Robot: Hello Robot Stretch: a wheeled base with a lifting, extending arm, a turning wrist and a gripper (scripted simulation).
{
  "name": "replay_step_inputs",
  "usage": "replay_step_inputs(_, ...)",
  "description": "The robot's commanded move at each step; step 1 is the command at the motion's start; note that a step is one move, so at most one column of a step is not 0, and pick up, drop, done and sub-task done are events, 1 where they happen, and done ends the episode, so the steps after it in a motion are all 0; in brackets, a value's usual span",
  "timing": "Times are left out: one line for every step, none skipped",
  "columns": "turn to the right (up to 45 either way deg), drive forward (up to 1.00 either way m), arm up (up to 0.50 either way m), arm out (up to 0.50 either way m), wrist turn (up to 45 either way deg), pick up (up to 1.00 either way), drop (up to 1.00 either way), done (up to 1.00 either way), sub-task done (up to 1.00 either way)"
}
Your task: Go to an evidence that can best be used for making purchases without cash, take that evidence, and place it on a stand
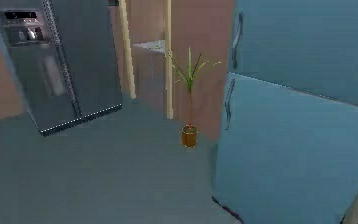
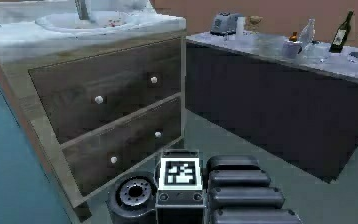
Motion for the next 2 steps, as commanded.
replay_step_inputs(45.0,0.00,0.00,0.00,0.0,0.00,0.00,0.00,0.00)
replay_step_inputs(12.0,0.00,0.00,0.00,0.0,0.00,0.00,0.00,0.00)
